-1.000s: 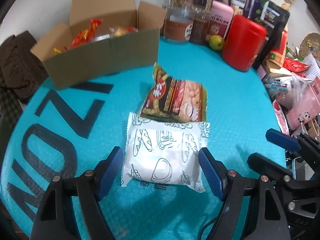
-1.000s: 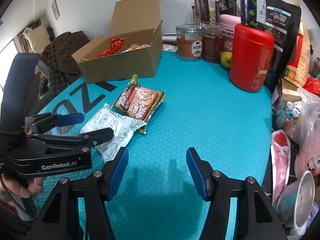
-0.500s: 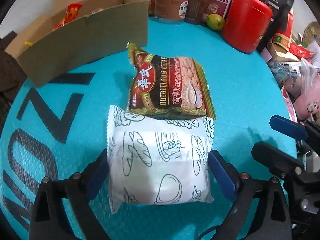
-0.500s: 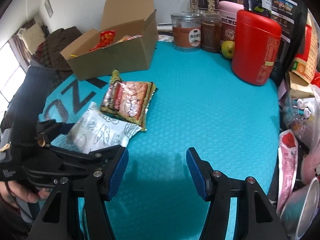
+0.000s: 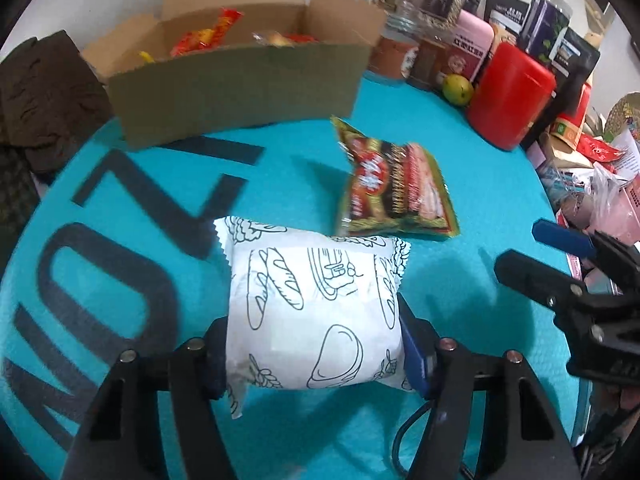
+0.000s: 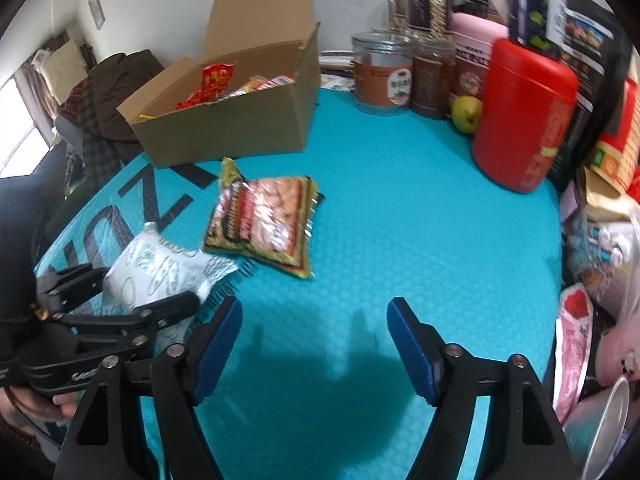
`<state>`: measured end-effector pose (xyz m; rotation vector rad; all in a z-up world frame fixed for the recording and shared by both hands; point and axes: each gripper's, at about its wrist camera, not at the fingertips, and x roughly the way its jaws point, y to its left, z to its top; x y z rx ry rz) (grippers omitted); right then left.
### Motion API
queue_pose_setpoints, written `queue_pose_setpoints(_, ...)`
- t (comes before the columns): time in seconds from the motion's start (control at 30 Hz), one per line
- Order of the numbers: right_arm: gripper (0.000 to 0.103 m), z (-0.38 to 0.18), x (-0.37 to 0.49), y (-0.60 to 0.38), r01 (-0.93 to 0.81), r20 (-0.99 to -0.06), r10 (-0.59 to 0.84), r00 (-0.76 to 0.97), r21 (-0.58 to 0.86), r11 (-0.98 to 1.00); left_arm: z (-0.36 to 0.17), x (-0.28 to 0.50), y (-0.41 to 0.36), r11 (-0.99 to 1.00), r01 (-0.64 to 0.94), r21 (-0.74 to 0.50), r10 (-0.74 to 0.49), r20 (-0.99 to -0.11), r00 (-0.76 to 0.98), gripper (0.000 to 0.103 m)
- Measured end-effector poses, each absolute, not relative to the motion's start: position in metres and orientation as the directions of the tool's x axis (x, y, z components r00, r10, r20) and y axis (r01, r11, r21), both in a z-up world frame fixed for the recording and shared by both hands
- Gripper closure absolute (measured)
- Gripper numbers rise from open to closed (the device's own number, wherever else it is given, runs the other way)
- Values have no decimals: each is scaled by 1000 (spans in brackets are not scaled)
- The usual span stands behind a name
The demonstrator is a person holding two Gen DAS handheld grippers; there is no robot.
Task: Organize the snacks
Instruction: 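Grasp the white bread-print bag with the left tool while the right tool grasps the brown cereal bag, then lift and carry the white bag and cereal bag over the box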
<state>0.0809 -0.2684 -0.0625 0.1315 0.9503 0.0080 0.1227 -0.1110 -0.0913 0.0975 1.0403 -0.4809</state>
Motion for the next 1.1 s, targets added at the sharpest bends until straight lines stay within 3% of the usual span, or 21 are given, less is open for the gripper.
queue_pose_setpoints(0.33,0,-60,129,-233,8,-807,65,586,86,996,-82,154,-67,943,327,-66,-241,-813,529,38)
queue_pose_setpoints(0.83,0,-95,189,-222,63,-847,-27,531,8,998,-106,188,-38,970,230,-77,-189,-832,522,38)
queue_pose_setpoints(1.0,1,-110,191,-227,86,-867,15,498,67,994,-106,186,-38,971,228,-76,-189,-829,526,38)
queue_pose_setpoints(1.07,5,-113,188,-230,98,-865,39,500,102,990,-105,184,-39,970,229,-74,-187,-831,524,38)
queue_pose_setpoints(1.1,16,-112,185,-231,95,-857,41,514,105,990,-104,183,-39,970,231,-75,-189,-832,522,38)
